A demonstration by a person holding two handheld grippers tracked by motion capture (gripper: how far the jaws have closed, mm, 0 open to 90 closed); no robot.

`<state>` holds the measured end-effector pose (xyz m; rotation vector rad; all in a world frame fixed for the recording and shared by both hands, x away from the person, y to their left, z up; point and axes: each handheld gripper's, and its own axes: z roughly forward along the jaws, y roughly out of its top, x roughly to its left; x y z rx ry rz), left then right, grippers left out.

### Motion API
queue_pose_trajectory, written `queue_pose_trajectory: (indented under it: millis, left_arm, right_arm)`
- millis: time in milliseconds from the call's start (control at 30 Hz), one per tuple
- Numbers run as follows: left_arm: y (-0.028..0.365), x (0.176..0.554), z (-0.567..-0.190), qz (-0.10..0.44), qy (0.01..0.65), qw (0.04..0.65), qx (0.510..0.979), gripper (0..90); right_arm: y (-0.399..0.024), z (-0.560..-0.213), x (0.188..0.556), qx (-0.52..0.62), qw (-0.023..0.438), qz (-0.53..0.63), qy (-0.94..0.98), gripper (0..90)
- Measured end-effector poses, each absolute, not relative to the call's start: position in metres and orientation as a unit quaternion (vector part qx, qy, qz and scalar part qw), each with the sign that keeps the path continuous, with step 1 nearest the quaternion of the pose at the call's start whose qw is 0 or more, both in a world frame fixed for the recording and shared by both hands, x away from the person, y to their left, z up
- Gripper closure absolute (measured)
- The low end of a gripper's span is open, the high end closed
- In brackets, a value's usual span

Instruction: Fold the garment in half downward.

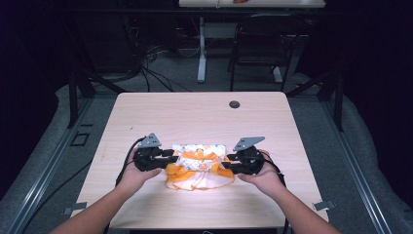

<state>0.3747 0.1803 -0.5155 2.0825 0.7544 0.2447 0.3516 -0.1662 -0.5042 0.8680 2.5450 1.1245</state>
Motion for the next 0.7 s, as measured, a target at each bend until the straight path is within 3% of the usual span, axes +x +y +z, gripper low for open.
queue_pose_trajectory:
  millis: [100, 133, 167, 200, 367, 700]
  left_arm:
    - [0.182, 0.382, -0.513, 0.104, 0.315, 0.437, 0.836, 67.1]
    - [0.182, 0.386, -0.514, 0.1, 0.322, 0.438, 0.833, 72.4]
    - [0.181, 0.388, -0.515, 0.097, 0.326, 0.439, 0.831, 72.4]
    - [0.18, 0.392, -0.517, 0.094, 0.331, 0.436, 0.831, 80.1]
    - [0.17, 0.399, -0.527, 0.074, 0.335, 0.435, 0.832, 89.3]
    - [0.159, 0.386, -0.531, 0.048, 0.312, 0.435, 0.843, 89.8]
  right_arm:
    - [-0.168, -0.496, 0.352, 0.3, 0.125, 0.397, 0.858, 72.1]
    - [-0.168, -0.492, 0.357, 0.307, 0.137, 0.396, 0.854, 80.8]
    - [-0.168, -0.492, 0.357, 0.307, 0.137, 0.396, 0.854, 80.8]
    - [-0.164, -0.493, 0.364, 0.313, 0.141, 0.397, 0.851, 86.7]
    - [-0.154, -0.502, 0.377, 0.319, 0.13, 0.391, 0.853, 89.6]
    - [-0.136, -0.517, 0.377, 0.308, 0.099, 0.393, 0.861, 89.6]
